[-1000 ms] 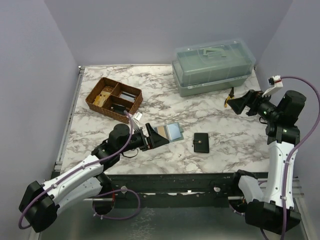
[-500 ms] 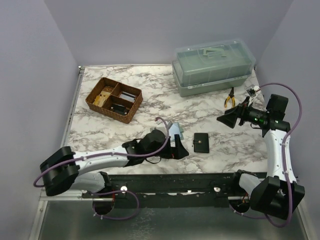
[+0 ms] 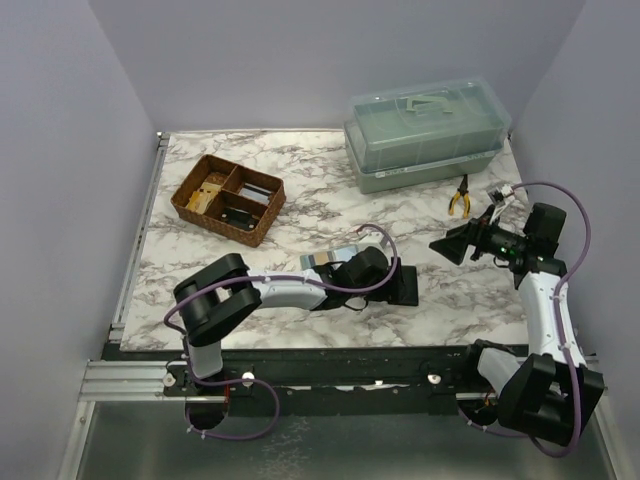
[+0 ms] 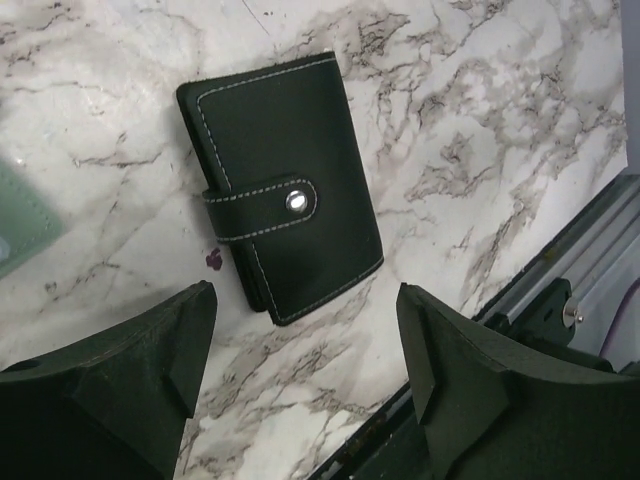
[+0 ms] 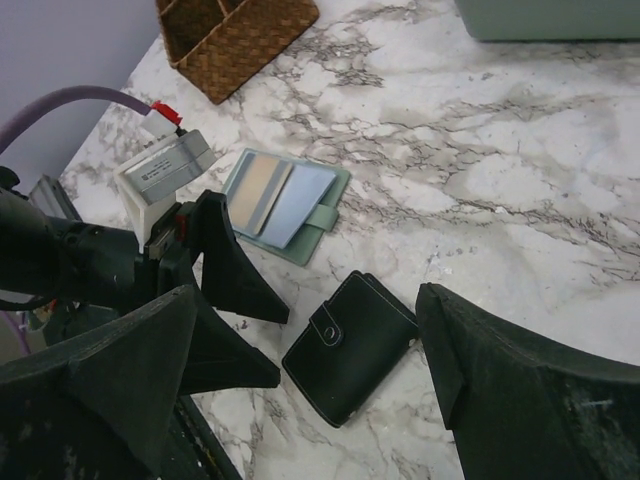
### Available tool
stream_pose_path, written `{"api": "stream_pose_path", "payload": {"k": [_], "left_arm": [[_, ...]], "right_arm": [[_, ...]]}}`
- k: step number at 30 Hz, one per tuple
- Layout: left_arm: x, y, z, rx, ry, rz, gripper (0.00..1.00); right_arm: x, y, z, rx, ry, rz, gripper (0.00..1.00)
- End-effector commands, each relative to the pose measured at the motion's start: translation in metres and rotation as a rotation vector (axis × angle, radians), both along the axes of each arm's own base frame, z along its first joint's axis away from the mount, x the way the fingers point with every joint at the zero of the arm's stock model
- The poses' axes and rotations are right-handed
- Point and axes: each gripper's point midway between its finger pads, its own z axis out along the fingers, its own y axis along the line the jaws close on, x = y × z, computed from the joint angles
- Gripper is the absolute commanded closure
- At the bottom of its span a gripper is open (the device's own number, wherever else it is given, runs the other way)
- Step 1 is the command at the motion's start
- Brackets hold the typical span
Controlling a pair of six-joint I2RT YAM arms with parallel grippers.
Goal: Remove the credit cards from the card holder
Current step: Pick up the card holder from the center of the board.
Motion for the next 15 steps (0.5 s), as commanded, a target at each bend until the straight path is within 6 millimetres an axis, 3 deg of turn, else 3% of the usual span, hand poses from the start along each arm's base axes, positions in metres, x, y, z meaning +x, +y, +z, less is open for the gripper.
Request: {"api": "stream_pose_path", "payload": {"k": [1,5,9,13,15], "left_arm": [[0.016,-0.007,-0.004,-0.003,0.025,0.046,0.23],[0.017,-0.007,-0.012,0.012,0.053,0.054,0.25],[0.013,0.0,-0.024,0.024,0.087,0.076,0.31],[0.011,0.003,-0.034,0.035,0.103,0.081,0.37],[0.01,0.002,-0.036,0.036,0.108,0.079,0.38]], "right_arm": [[0.015,-0.011,-0.014,0.007,0.045,-0.087,0.03],[0.022,-0.012,-0.041,0.096,0.208,-0.149,0.12],[0.023,-0.001,-0.077,0.201,0.441,-0.115,0.26],[0.02,0.022,-0.12,0.129,0.583,-0.101,0.31],[0.024,0.028,-0.14,0.063,0.635,-0.166,0.38]]}}
